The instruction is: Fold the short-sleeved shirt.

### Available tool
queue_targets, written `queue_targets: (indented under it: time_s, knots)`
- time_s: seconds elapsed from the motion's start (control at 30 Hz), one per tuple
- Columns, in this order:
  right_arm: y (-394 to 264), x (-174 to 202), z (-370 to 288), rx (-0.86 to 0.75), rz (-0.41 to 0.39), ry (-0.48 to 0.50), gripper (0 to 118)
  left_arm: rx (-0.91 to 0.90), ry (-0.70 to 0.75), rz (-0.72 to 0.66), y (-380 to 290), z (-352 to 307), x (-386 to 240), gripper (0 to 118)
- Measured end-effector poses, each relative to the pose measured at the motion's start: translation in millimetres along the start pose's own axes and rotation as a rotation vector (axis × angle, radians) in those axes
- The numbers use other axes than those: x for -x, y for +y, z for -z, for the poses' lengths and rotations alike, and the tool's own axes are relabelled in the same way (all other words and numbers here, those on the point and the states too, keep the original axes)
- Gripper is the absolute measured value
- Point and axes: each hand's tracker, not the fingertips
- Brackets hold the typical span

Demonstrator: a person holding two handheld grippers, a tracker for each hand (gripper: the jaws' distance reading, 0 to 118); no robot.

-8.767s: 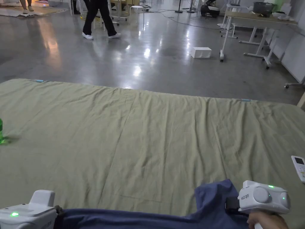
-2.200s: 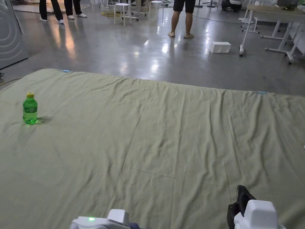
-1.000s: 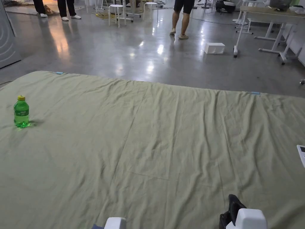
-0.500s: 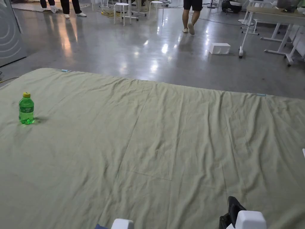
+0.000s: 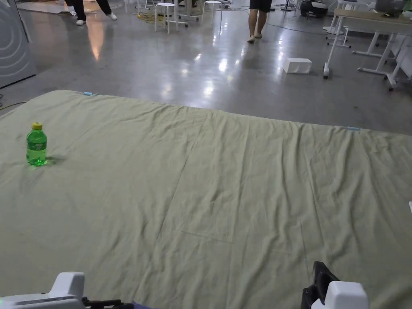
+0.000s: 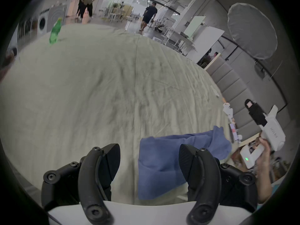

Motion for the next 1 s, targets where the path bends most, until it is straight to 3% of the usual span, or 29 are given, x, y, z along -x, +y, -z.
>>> queue_targets:
  time_s: [0.23,0.4,0.47,0.53,0.57,0.6,0.77,1.0]
  knots:
    - [-1.6,0.9,-0.9,0.013,0.013,-0.007,0,0.092,-0.159,-0.180,-22.9,38.3,41.2,77]
    - [-4.1,5.8,-4.3,0.022,0.011,-0.001,0,0.094,-0.406,-0.341,-28.6,59.5,46.5,77]
    - [-4.9,6.6,-4.7,0.024,0.012,0.001,0,0.096,-0.408,-0.329,-29.4,67.2,42.2,75]
    - [-5.6,6.8,-5.3,0.029,0.016,0.000,0,0.072,-0.402,-0.302,-30.2,68.5,38.8,62]
    - [-5.9,6.9,-5.9,0.030,0.018,0.000,0,0.073,-0.380,-0.294,-29.1,68.8,36.7,41]
    - [-6.3,7.0,-6.4,0.031,0.018,0.000,0,0.072,-0.345,-0.284,-29.1,69.1,35.5,28]
    - [-7.7,6.6,-6.2,0.034,0.010,0.004,0,0.067,-0.335,-0.264,-29.3,63.0,30.9,18]
    - [-5.6,1.6,-8.1,0.026,0.012,-0.002,0,0.009,-0.351,-0.253,-13.3,28.1,24.2,15]
